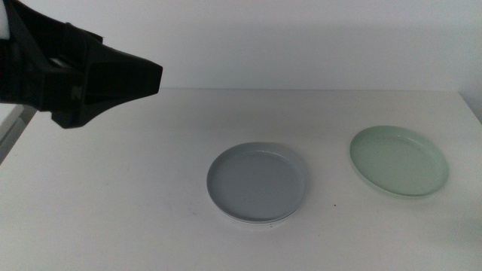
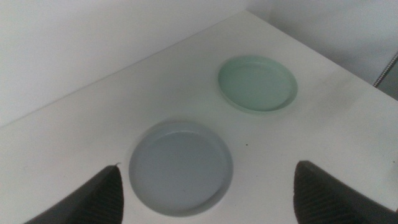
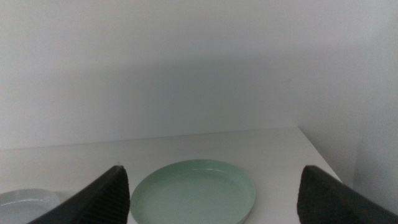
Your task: Stack the three bowls on top of each other.
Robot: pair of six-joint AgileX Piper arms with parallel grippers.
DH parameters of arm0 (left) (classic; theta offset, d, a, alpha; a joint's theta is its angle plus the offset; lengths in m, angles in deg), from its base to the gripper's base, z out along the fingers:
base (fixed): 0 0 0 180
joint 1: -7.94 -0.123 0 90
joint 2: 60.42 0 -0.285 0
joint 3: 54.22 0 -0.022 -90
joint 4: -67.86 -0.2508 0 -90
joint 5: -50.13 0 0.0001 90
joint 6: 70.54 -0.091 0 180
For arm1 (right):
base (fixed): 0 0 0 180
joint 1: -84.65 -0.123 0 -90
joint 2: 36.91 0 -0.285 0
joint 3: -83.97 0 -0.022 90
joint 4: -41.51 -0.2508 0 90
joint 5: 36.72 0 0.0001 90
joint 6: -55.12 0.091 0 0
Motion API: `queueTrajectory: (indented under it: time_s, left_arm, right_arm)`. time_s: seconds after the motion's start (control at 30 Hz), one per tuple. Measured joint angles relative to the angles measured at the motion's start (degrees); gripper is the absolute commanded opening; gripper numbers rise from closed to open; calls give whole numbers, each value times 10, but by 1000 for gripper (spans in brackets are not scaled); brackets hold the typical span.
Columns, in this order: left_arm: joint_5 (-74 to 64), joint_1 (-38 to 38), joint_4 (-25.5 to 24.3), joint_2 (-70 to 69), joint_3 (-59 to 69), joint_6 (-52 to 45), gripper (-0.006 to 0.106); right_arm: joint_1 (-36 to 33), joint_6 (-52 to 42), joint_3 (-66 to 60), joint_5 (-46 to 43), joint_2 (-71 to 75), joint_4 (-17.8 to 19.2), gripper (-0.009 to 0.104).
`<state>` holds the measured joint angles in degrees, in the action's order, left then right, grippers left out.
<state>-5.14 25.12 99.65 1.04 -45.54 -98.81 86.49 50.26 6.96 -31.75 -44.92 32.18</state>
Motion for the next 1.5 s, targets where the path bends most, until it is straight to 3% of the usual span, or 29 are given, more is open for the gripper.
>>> queueTrajectory:
  time_s: [0.6,0.77,0.97,1.17,1.5]
  left_arm:
    - [-5,0,-10,-1,1,13,94]
    - [-3,0,-10,-1,1,13,94]
    - [1,0,-10,-1,1,13,94]
    - [1,0,-10,-2,1,13,94]
    - [1,0,-10,-2,1,13,94]
  right_arm:
    - [0,0,0,0,0,0,93]
    - [0,-4,1,-50,0,6,93]
    - [0,13,184,89,-143,-13,93]
    - [0,4,416,321,-404,3,93]
    - [0,7,490,356,-665,11,93]
